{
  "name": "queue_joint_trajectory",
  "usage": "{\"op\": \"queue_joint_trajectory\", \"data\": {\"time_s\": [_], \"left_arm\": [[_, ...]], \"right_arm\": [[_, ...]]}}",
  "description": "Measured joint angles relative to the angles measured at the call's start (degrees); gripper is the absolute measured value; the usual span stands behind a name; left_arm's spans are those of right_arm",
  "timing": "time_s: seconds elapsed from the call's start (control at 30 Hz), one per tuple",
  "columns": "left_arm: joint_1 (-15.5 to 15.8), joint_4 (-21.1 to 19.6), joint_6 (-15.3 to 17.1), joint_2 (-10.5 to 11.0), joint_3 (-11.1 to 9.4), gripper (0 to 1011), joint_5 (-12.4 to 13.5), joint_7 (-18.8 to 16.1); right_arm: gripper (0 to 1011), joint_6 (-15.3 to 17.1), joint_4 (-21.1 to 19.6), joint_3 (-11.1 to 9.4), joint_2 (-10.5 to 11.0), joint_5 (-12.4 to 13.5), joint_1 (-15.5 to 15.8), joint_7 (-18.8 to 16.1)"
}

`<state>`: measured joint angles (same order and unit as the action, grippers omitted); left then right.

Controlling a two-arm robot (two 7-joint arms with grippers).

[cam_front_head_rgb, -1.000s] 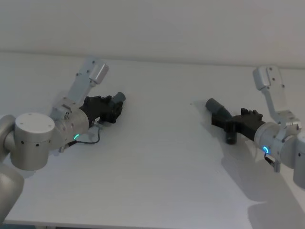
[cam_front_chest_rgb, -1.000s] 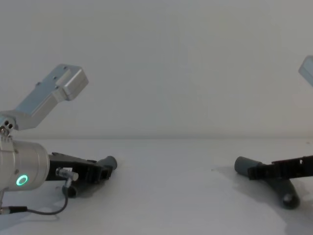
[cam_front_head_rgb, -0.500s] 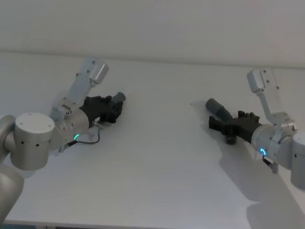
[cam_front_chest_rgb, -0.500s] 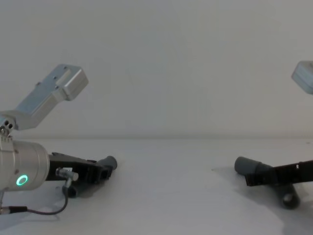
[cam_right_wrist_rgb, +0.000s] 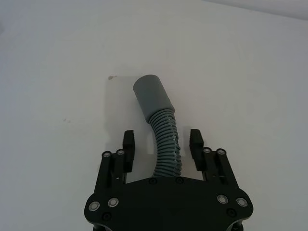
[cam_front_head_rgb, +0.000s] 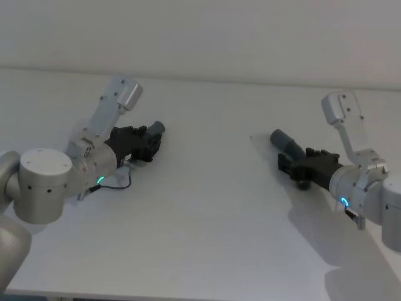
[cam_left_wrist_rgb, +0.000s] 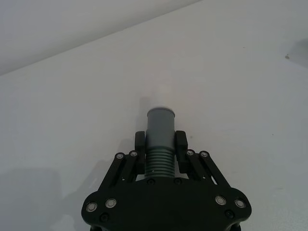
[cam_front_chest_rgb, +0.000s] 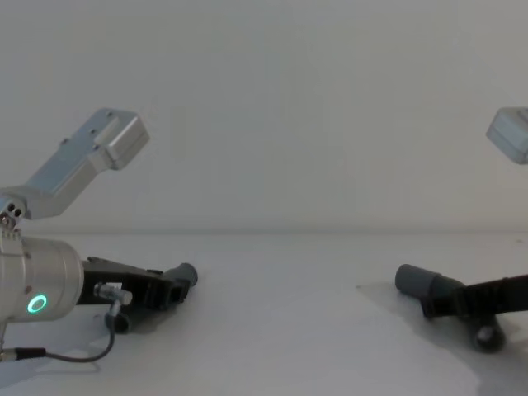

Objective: Use both hands to pick up one end of the pipe from the table, align the ends, and insert them.

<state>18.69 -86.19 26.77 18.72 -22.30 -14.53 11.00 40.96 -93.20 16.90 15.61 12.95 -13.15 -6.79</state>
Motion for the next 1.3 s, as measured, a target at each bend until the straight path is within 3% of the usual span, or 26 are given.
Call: {"op": "queue_joint_trajectory", "data": {"time_s": [0.03, 0.13, 0.4, 0.53, 0.97, 1.3], "left_arm": [[0.0, 0.0, 0.0, 0.0, 0.0, 354, 0.0, 0.0], [0.0, 0.0, 0.0, 0.0, 0.0, 354, 0.0, 0.0], [0.0, 0.0, 0.0, 0.0, 0.0, 354, 0.0, 0.0], [0.0, 0.0, 0.0, 0.0, 0.0, 354, 0.0, 0.0], [0.0, -0.1, -0.1, 0.0, -0.1, 354, 0.5, 0.0], [0.3, -1.5, -2.0, 0.5, -1.2, 354, 2.9, -0.7]], "right_arm": [[660, 0.0, 0.0, 0.0, 0.0, 0.0, 0.0, 0.0], [605, -0.1, 0.0, 0.1, 0.1, -0.1, 0.0, -0.1], [326, -0.1, 0.1, 0.2, 0.1, -0.2, 0.1, -0.2], [233, -0.2, 0.1, 0.2, 0.1, -0.2, 0.1, -0.3], [186, -1.1, -0.1, 0.2, 0.4, -0.4, 0.4, -0.7], [185, -6.8, -1.8, -0.3, 1.7, -0.6, 1.9, -2.8]]}}
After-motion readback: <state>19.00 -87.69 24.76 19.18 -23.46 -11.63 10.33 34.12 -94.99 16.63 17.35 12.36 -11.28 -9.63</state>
